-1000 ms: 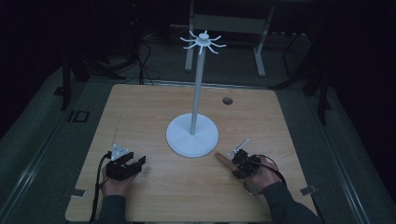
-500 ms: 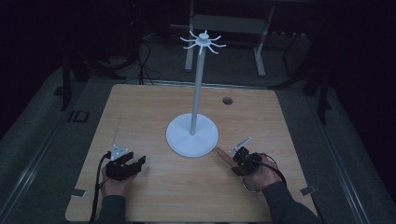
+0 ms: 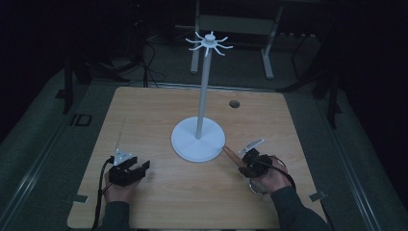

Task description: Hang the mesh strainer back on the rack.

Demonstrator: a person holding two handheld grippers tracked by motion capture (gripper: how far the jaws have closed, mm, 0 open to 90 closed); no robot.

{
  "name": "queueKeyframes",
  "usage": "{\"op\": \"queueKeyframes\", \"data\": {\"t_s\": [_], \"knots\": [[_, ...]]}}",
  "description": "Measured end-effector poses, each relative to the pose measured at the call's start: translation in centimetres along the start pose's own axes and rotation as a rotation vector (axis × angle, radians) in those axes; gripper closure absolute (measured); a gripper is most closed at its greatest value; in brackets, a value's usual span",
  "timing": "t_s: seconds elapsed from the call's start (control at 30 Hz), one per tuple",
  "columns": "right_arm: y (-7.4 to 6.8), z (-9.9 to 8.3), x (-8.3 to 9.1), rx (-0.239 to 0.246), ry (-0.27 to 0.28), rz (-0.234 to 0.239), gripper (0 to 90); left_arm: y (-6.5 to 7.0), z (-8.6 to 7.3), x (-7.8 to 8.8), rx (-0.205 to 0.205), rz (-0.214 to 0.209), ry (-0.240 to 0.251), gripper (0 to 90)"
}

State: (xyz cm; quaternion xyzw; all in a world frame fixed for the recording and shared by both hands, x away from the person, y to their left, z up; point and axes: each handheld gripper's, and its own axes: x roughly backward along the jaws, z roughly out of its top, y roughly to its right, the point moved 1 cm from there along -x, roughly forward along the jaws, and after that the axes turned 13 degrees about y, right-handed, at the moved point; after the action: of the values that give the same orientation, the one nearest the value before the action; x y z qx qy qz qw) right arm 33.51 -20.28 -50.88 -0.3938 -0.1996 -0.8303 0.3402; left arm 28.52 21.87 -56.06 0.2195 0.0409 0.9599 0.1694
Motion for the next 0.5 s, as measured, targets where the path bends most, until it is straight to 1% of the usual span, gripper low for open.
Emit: {"op": "queueKeyframes", "data": {"t_s": [0.13,0.33,0.5], "knots": [[0.06,0.31,0.33,0.004,0.036,-0.004,68.9,-0.04,0.01,0.01,0.001,-0.001,0.002,42.9],[0.21,0.64,0.73,-0.008,0.084,-0.028,69.0,-0.04,0.01,0.01,0.001,-0.002,0.001,42.9],[0.33,0.81,1.0,-0.016,0.118,-0.037,69.0,-0.05,0.0,0.0,0.002,-0.002,0.0,42.9]]}}
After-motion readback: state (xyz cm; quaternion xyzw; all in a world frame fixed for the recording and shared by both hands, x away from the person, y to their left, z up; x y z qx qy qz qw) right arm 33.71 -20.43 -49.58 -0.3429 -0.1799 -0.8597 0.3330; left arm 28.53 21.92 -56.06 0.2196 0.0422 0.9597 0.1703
